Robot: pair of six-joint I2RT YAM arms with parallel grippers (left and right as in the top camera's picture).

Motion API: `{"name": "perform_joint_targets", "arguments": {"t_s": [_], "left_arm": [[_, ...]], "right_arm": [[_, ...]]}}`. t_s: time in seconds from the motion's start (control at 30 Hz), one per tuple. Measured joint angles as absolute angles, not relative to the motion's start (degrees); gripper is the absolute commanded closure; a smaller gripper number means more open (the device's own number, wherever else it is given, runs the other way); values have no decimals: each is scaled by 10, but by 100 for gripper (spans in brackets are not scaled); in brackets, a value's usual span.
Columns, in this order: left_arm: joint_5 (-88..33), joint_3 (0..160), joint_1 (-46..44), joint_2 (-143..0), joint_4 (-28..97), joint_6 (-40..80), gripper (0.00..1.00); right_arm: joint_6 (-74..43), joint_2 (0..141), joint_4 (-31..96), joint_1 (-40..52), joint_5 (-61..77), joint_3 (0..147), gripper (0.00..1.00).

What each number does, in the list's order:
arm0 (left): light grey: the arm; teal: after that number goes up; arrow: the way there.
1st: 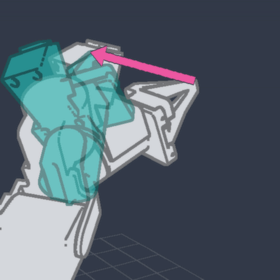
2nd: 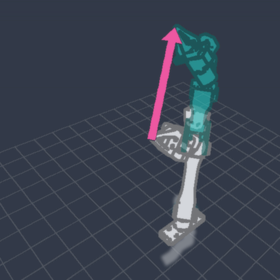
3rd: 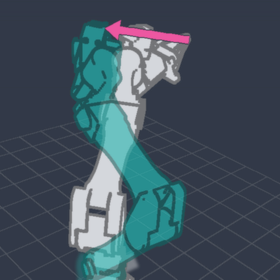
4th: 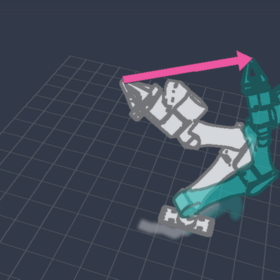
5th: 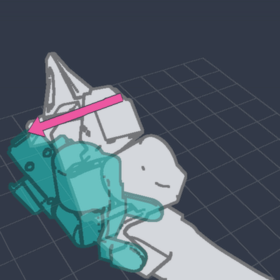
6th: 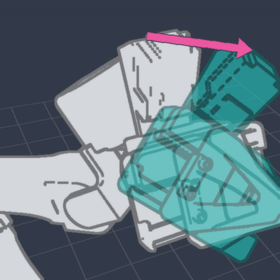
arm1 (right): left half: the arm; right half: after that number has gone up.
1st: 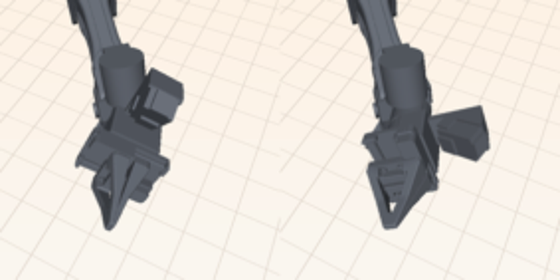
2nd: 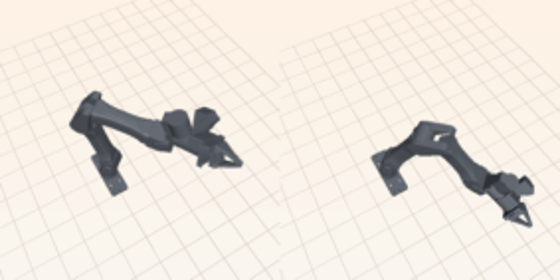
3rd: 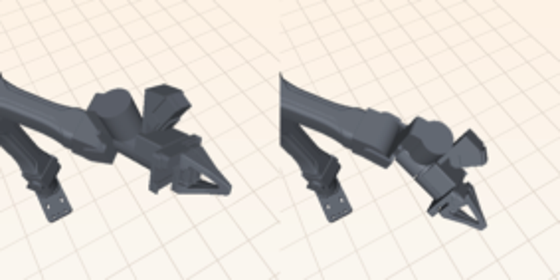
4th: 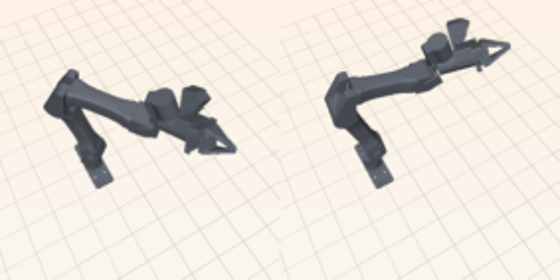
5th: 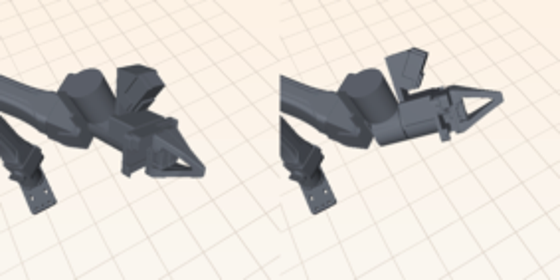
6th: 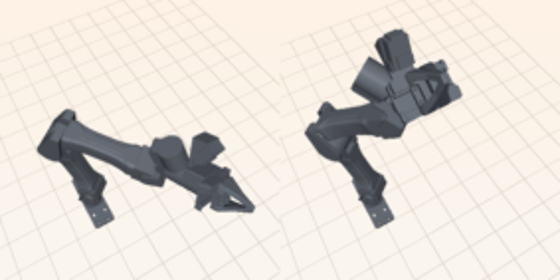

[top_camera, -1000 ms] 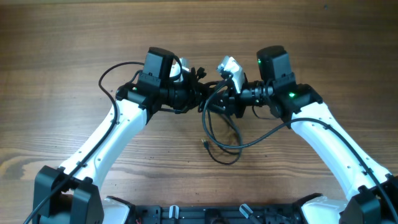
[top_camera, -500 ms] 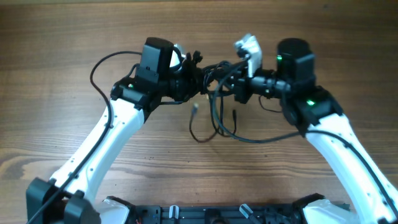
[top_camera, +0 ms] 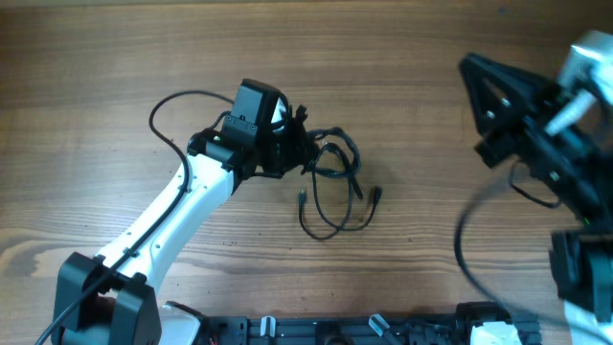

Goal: Untangle cables

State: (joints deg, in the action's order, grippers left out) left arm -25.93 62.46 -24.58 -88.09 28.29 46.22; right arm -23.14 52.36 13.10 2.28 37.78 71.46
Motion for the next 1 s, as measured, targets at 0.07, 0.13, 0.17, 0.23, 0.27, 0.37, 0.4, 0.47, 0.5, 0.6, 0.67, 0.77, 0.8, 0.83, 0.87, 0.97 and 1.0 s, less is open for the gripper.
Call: {"name": "perform_joint_targets", "arguments": {"t_s": [0.07, 0.13, 0.17, 0.23, 0.27, 0.37, 0.4, 0.47, 0.5, 0.6, 0.67, 0.77, 0.8, 0.83, 0.87, 0.97, 1.0], "left_arm": [[-258, 625, -246, -881, 233, 421, 96], [-256, 624, -246, -881, 146, 356, 96], [-255, 624, -246, -881, 106, 329, 96], [-254, 624, -246, -881, 17, 268, 96], [-253, 624, -246, -881, -20, 248, 96], [-254, 624, -246, -881, -131, 202, 96], [-253, 624, -246, -881, -165, 187, 96], [-253, 624, -246, -881, -215, 168, 96], [-253, 624, -246, -881, -230, 163, 96], [-253, 624, -246, -881, -244, 138, 96], [-253, 624, -246, -881, -240, 122, 96], [-251, 624, -246, -881, -240, 107, 96], [-250, 624, -246, -881, -240, 105, 96], [-246, 624, -246, -881, -238, 103, 96], [-244, 624, -246, -881, -234, 101, 96], [-230, 624, -243, -881, -215, 97, 96], [-226, 624, -243, -881, -205, 97, 96]], "right_arm": [[-234, 549, 176, 22, 375, 710, 89], [-237, 572, 205, 22, 376, 708, 83], [-239, 585, 218, 22, 381, 708, 83], [-240, 615, 230, 22, 403, 708, 85], [-243, 626, 233, 22, 412, 708, 85], [-278, 672, 232, 22, 442, 708, 88], [-296, 690, 231, 22, 453, 708, 87], [-319, 724, 221, 22, 479, 708, 85], [-331, 739, 214, 23, 490, 708, 82], [-375, 779, 202, 43, 513, 708, 63], [-399, 796, 192, 58, 519, 708, 47], [-438, 828, 190, 85, 525, 708, 43], [-453, 842, 190, 93, 527, 708, 43], [-459, 849, 188, 97, 528, 708, 44], [-472, 860, 181, 102, 531, 708, 44], [-508, 889, 133, 106, 538, 707, 44], [-518, 893, 114, 106, 538, 705, 44]]}}
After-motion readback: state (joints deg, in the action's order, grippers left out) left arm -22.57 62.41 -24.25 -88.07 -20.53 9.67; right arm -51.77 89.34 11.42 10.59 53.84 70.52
